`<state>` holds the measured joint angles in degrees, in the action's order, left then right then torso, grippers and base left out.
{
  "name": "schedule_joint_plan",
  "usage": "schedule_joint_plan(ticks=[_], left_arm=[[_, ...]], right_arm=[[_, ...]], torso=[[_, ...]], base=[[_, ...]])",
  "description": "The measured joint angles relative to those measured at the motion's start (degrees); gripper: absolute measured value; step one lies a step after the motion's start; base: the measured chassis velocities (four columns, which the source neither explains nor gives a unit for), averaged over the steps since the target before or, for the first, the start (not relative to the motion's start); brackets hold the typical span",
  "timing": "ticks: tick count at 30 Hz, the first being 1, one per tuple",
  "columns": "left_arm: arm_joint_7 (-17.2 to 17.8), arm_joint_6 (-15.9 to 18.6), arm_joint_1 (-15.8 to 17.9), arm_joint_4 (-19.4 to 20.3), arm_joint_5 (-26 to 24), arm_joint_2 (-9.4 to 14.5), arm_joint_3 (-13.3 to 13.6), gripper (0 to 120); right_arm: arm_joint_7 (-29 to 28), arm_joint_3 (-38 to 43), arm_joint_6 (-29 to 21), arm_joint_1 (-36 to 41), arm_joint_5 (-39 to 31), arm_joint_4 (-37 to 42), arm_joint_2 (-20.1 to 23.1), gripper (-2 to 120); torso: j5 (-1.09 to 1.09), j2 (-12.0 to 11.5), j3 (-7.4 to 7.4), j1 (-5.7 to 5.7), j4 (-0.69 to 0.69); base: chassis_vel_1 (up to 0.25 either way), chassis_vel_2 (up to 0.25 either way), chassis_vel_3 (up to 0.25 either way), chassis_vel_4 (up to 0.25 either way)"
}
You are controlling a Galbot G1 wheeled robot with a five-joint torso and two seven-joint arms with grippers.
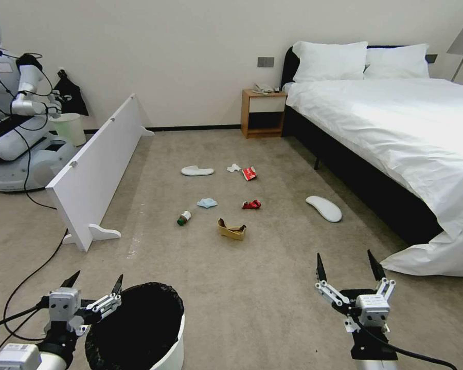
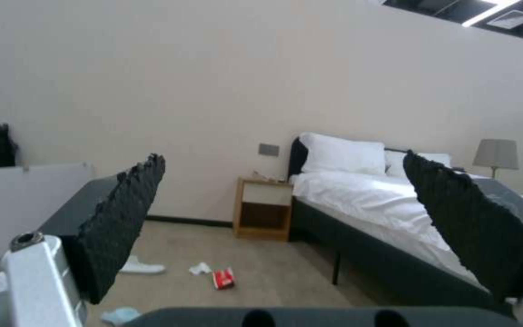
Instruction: Pick up the trash bin, then pick up the garbage from the floor and place it into the trash bin.
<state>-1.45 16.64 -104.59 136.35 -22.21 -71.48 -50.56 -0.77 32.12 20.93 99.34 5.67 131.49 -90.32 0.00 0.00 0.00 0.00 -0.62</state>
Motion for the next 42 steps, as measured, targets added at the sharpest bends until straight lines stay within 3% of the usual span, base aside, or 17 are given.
schedule_joint_plan(ticks=[8, 18, 32, 42], left_arm=[[0.44, 2.05, -0.57, 0.14, -0.19, 0.43, -0.35, 100], [0.81, 6.09, -0.8, -0.18, -0.42, 1.74, -1.34, 100], [3.54, 16.51, 3.93, -4.22, -3.61, 3.63, -0.97, 100], [4.45, 19.97, 6.26, -6.91, -6.3, 4.61, -0.16, 100]], right_arm=[[-1.08, -1.75, -5.27, 1.48, -3.88, 1.3, 0.31, 100], [-1.18, -1.92, -5.56, 1.93, -3.18, 1.09, 0.28, 100], [-0.35, -1.68, -4.69, 3.18, -2.09, 1.04, 0.38, 100], [-0.08, -1.72, -4.34, 3.71, -1.79, 1.04, 0.34, 100]], torso=[[0.0, 0.0, 0.0, 0.0, 0.0], [-0.01, 0.01, 0.0, 0.0, 0.0], [0.0, 0.01, 0.0, 0.0, -0.01], [0.0, 0.01, 0.0, 0.0, 0.0]], base=[[0.0, 0.0, 0.0, 0.0], [0.0, 0.0, 0.0, 0.0], [0.0, 0.0, 0.0, 0.0], [0.0, 0.0, 0.0, 0.0]])
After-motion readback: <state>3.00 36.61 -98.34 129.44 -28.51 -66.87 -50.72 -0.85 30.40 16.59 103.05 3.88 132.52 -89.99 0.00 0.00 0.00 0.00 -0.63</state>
